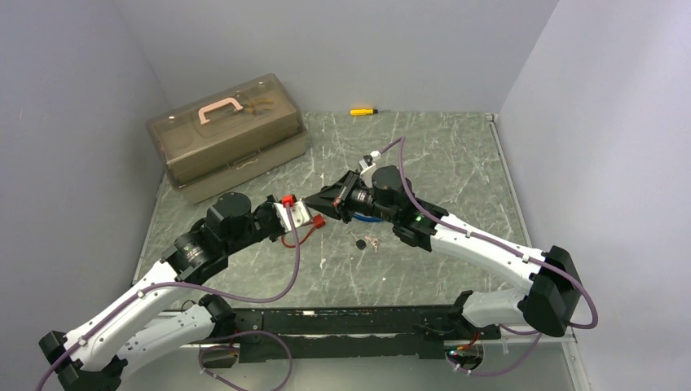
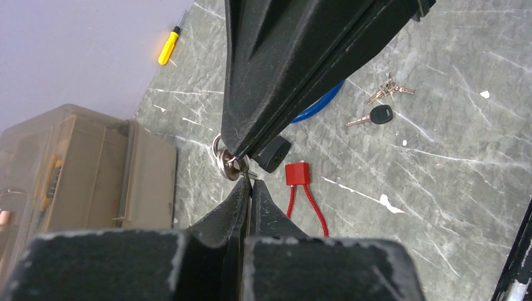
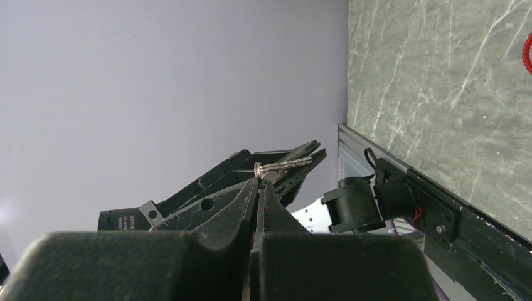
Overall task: Unlock with the key
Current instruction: Pick up the key from the center of the board.
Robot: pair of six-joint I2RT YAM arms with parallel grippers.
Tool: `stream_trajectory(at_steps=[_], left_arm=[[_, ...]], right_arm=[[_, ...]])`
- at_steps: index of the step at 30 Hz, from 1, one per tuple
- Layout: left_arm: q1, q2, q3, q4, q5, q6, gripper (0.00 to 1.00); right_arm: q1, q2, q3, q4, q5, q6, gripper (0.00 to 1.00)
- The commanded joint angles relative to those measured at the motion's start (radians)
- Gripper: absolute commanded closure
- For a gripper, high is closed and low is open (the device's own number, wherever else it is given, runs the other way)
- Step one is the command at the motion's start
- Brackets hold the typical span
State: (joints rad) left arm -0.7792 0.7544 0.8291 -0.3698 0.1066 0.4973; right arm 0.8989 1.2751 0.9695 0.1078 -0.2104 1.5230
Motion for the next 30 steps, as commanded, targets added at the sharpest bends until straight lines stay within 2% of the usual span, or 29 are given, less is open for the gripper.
stream_trajectory(at_steps=[1,4,9,13,16,21,24,27,30], left_arm=[[-0.008,-0.014,0.046,0.032,0.009,-0.015,1.0],[-0.008,-0.023,0.059,0.004,0.037,-0.022,1.0],[-0.006,-0.039,0.085,-0.058,0.108,-0.043,1.0],[-0.006,-0.038,0.129,-0.13,0.201,-0.018,1.0],[-0.006,-0.03,0.158,-0.191,0.26,-0.003,1.0],[-0.005,-0.022,0.193,-0.287,0.348,0.013,1.0],[-0.005,-0.008,0.224,-0.362,0.403,0.036,1.0],[-0.006,0.031,0.262,-0.476,0.459,0.063,1.0],[-0.005,0.093,0.321,-0.582,0.504,0.094,1.0]], right_arm=[[0.01,-0.001,0.015,0.053,-0.013,0.011,1.0],[0.009,-0.022,-0.004,0.044,-0.01,-0.002,0.99],[0.006,-0.025,-0.002,-0.007,-0.047,-0.029,0.88],[-0.007,-0.002,0.024,-0.051,-0.125,-0.062,0.67],[-0.034,0.009,0.07,-0.096,-0.184,-0.121,0.59],[-0.122,0.006,0.195,-0.264,-0.314,-0.34,0.55],[-0.181,0.005,0.306,-0.465,-0.362,-0.55,0.55],[-0.203,-0.006,0.424,-0.61,-0.33,-0.738,0.54],[-0.181,-0.05,0.436,-0.58,-0.327,-0.92,0.52]])
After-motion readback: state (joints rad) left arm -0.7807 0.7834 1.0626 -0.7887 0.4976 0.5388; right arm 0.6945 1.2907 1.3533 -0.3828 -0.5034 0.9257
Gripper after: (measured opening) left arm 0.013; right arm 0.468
